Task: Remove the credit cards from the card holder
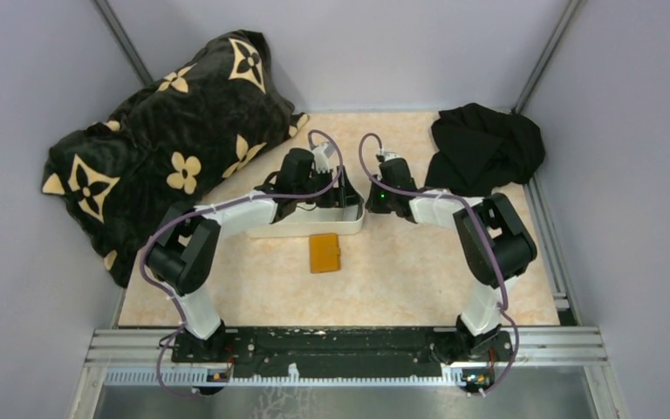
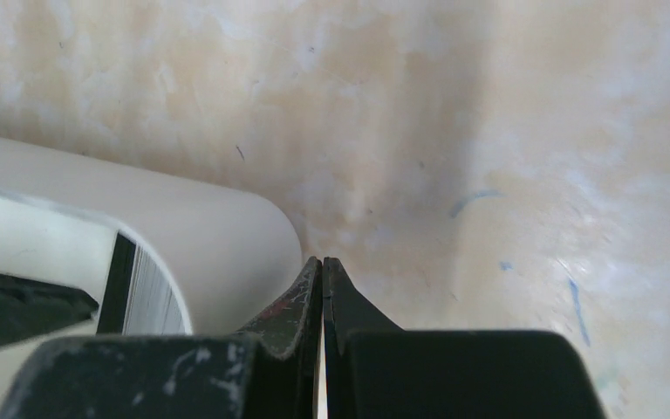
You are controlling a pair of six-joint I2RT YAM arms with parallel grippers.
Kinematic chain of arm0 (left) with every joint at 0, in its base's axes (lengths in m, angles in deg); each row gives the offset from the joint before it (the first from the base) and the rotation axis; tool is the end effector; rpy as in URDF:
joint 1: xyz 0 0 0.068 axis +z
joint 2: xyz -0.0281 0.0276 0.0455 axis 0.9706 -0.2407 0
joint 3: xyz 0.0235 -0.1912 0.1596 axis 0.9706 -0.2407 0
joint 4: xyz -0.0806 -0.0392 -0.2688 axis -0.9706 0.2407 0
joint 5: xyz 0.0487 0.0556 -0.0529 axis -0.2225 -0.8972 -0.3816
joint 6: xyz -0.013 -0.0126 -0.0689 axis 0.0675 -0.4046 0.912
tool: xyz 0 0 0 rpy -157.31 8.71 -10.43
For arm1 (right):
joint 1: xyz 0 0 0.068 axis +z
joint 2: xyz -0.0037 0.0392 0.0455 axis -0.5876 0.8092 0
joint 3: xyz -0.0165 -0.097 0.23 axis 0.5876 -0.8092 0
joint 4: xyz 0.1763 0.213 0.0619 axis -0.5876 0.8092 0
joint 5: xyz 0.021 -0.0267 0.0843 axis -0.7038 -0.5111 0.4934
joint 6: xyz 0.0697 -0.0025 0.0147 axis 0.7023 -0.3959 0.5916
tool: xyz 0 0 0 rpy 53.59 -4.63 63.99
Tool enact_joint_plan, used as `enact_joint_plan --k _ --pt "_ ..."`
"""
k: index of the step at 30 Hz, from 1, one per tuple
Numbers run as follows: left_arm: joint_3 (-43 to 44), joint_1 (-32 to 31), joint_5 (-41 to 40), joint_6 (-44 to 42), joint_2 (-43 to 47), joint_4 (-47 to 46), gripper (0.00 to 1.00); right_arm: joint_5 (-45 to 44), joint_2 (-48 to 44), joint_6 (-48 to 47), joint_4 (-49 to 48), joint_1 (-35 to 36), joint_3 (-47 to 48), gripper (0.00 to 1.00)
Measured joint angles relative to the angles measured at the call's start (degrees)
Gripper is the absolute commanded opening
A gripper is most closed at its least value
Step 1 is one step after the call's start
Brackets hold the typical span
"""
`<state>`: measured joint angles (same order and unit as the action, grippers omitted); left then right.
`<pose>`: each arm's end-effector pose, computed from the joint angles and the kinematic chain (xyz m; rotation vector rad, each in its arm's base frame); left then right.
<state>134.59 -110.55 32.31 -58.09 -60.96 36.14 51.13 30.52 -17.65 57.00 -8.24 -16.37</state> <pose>0.3372 -0.2592 0.1533 0.3138 2.2296 -1.0846 0.3526 0.1900 0.1030 -0.0758 2.3908 0.5380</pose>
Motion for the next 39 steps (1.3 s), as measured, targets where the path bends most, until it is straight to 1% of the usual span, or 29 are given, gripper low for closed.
enact_joint_plan --k 3,7,8,9,10,12,15,16,18,20,21,23,26,27,28,29,32,34,36,38,39 --pt "2.08 -0.13 -0.79 -1.16 0.85 1.20 0.79 -0.28 -4.15 -0.61 1.53 -1.01 -1.70 0.00" --pt "3.91 -0.13 -2.16 -2.80 2.32 1.95 0.79 -1.95 -13.46 -1.75 4.00 -1.66 -4.00 0.00" --pt "3.91 -0.13 -2.58 -3.15 2.75 2.23 0.79 -2.32 -15.58 -1.92 4.20 -1.66 -4.44 0.02" --pt "3.87 -0.13 -3.13 -3.50 3.37 2.75 0.80 -2.56 -17.81 -2.19 4.28 -1.66 -4.98 0.08" --pt "3.76 -0.13 -3.78 -4.00 4.20 3.41 0.80 -2.67 -20.11 -2.29 4.42 -1.64 -5.73 0.12" --pt "2.91 -0.13 -4.96 -4.96 6.29 4.24 0.80 -2.67 -23.71 -2.34 4.76 -1.62 -7.19 0.23" --pt "-0.22 -0.28 -7.56 -6.95 11.82 5.75 0.78 -2.69 -27.76 -2.16 5.66 -0.83 -9.79 0.45" --pt "-1.75 -0.59 -8.90 -7.54 14.16 6.23 0.77 -2.99 -28.65 -2.10 6.16 -0.20 -10.60 0.50" --pt "-4.98 -1.77 -11.63 -8.39 18.88 7.02 0.76 -3.98 -29.81 -1.79 7.13 2.51 -12.13 0.54" --pt "-8.66 -4.48 -15.17 -9.01 23.78 7.65 0.74 -4.57 -30.32 -1.09 7.61 6.38 -13.66 0.56" --pt "-9.97 -5.97 -16.48 -9.16 25.70 8.15 0.69 -4.83 -30.45 -0.52 7.78 8.57 -14.51 0.56" --pt "-12.85 -9.42 -19.41 -9.16 29.46 9.01 0.52 -5.05 -30.56 0.46 7.82 11.85 -16.17 0.56" --pt "-18.99 -13.07 -22.05 -8.17 34.34 8.72 0.28 -6.47 -30.64 2.32 8.15 16.20 -18.56 0.51" --pt "-21.49 -13.55 -22.58 -7.54 35.74 8.68 0.16 -7.17 -30.62 2.82 8.50 17.51 -18.95 0.51" --pt "-24.30 -13.84 -23.06 -6.91 37.05 8.24 0.01 -7.96 -30.60 3.43 8.63 19.12 -19.12 0.50" --pt "-27.69 -13.92 -23.76 -6.38 38.38 8.07 0.00 -8.41 -30.40 3.96 8.57 20.26 -19.12 0.49" --pt "-34.56 -13.92 -26.10 -5.18 40.09 9.40 0.00 -10.01 -28.37 5.53 7.56 23.93 -18.86 0.49" --pt "-35.60 -13.92 -28.09 -4.61 40.19 11.28 0.01 -10.49 -26.10 6.32 7.34 25.24 -18.14 0.52" --pt "-35.47 -13.92 -30.71 -4.37 41.53 12.90 0.19 -11.02 -23.12 6.80 7.32 25.97 -16.39 0.55" --pt "-35.10 -13.92 -33.31 -4.35 44.24 14.05 0.44 -11.69 -20.15 6.97 7.04 26.29 -14.38 0.57" --pt "-34.93 -13.92 -34.36 -4.39 45.57 14.23 0.54 -12.00 -18.53 7.06 6.51 26.38 -13.33 0.58"
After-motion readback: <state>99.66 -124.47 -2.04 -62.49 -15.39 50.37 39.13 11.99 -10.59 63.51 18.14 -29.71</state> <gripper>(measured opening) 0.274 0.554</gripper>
